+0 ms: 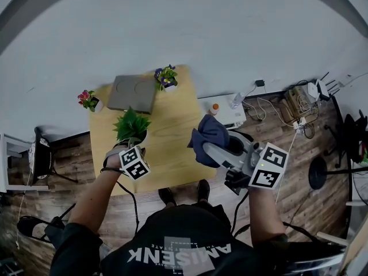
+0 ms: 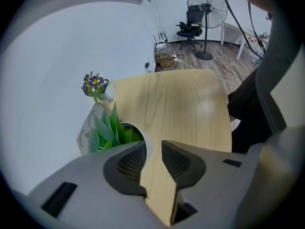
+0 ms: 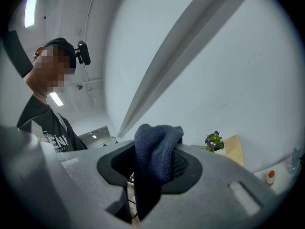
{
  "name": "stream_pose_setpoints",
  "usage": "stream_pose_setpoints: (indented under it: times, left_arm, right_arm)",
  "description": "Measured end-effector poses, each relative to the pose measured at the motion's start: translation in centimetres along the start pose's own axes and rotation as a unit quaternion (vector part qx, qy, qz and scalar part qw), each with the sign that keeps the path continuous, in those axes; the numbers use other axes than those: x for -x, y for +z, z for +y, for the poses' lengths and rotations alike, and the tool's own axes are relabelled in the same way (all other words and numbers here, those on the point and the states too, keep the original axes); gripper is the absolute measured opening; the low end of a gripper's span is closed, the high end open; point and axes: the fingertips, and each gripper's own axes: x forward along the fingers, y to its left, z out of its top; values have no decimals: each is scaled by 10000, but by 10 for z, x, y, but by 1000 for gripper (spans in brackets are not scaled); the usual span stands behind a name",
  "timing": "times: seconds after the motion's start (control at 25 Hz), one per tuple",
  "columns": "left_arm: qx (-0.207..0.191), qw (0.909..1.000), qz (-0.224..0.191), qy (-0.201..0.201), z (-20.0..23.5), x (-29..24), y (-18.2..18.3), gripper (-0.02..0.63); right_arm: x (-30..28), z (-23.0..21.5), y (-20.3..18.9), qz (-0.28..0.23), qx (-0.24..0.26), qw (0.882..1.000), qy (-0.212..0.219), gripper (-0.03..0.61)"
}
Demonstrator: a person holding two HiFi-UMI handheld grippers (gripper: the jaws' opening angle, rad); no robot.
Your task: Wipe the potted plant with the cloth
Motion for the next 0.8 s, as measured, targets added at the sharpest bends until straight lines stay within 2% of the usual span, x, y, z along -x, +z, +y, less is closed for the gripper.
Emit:
stream_pose_setpoints:
  times: [0.28,0.4,0.6,0.68,0.8]
  left_arm:
    - [621,9964,-567,45,0,27,15,109]
    - [1172,9874,-1059,41,5,52,28,109]
    - [1798,9651,-1891,227,19,109,54,109]
    - [2030,9504,-2334,325,27,136,66,107]
    - [2262,9221,-3100,507,36,178,85,71]
  right_arm:
    - [-2,8,9,-26,175,9998,132,127]
    - [-2,12,17,-58,259,9995,184,127]
    - [-3,18,32,-86,417,9986,313,127]
    - [-5,21,39,-119,479,9980,388,127]
    - [-8,27,46,-136,565,9971,497,127]
